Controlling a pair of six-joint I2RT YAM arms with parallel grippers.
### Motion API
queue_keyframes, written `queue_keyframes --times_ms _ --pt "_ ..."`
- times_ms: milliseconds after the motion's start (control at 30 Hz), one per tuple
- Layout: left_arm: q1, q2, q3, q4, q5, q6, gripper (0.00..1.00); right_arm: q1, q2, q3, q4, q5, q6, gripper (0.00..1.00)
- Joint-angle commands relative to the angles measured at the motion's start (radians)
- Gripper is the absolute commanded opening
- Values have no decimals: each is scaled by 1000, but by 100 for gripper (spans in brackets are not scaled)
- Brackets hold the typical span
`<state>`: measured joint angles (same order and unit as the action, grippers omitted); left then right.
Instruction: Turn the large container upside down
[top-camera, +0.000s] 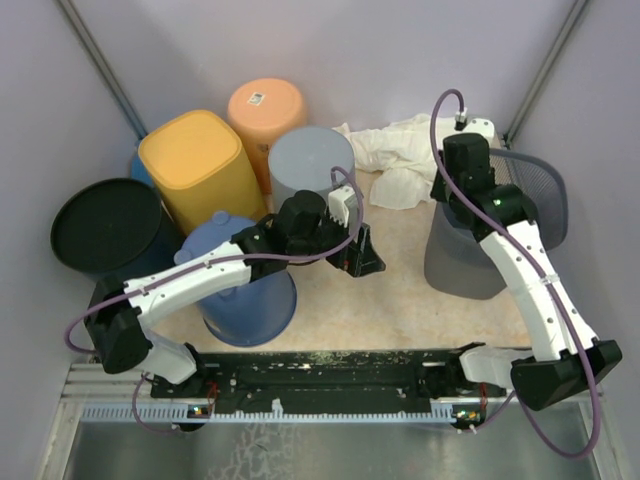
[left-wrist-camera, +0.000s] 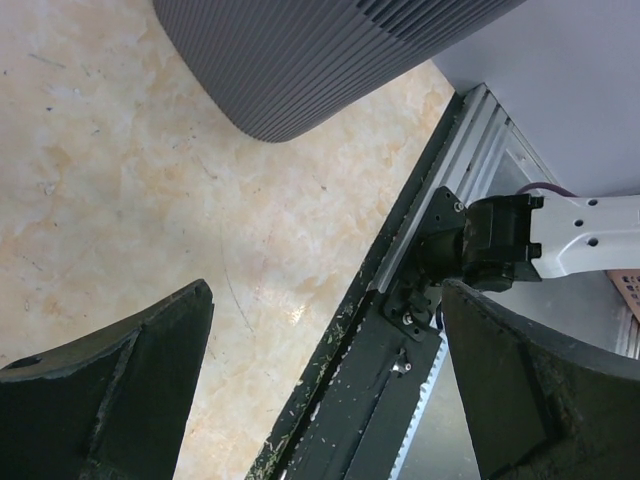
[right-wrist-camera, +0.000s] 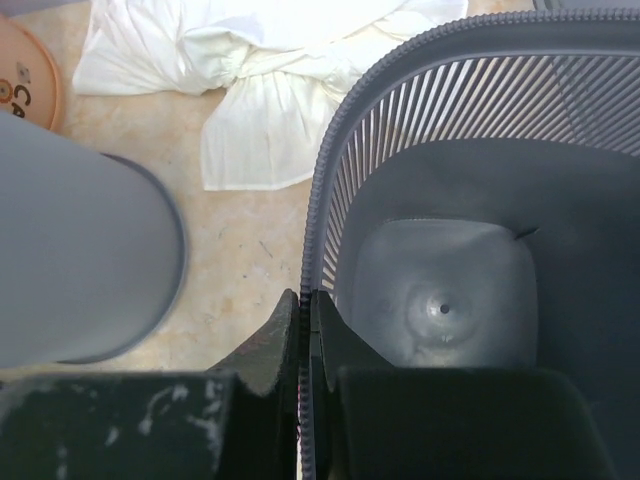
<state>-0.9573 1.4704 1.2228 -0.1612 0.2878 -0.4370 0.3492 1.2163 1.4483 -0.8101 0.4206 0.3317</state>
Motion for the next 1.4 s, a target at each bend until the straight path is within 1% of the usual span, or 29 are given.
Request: queue_keyframes --times_ms 0,167,200,233,300,333,367,433,500,667,833,900,933,1000,1067,1233,1367 --pt "6 -13 -25 105 -15 -32 100 2 -31 78 -18 -57 -9 0" --pt "6 -1 -4 85 8 5 100 2 -56 84 -67 -49 -27 0" --pt "6 1 -1 79 12 18 100 2 -66 70 -72 -49 -35 1" --pt "6 6 7 68 11 29 100 2 -79 48 -74 -53 -40 9" --pt "6 18 33 36 12 44 100 2 -108 3 -81 -65 -58 38" --pt "6 19 40 30 12 49 100 2 -123 -17 -88 -76 -65 48" --pt "6 18 39 31 15 50 100 2 -126 -31 -97 -90 -77 53" --pt "5 12 32 42 20 52 100 1 -126 -45 -117 -107 -90 55" --pt "6 11 29 51 22 49 100 2 -124 -55 -125 -112 -96 55" --pt "6 10 32 45 26 47 100 2 -108 -71 -93 -137 -103 49" --pt "6 2 28 41 23 43 100 2 -77 -73 -63 -143 -100 48" --pt "6 1 26 41 23 41 100 2 -71 -72 -55 -146 -100 41" --pt "6 2 26 41 24 41 100 2 -70 -71 -53 -147 -100 35" --pt "6 1 27 41 24 39 100 3 -73 -70 -48 -144 -100 19" --pt "6 4 27 41 25 39 100 2 -76 -65 -49 -140 -102 1" --pt "6 10 32 39 25 42 100 1 -99 -39 -63 -142 -106 0" --pt "6 13 41 22 25 56 100 2 -120 16 -77 -169 -100 0"
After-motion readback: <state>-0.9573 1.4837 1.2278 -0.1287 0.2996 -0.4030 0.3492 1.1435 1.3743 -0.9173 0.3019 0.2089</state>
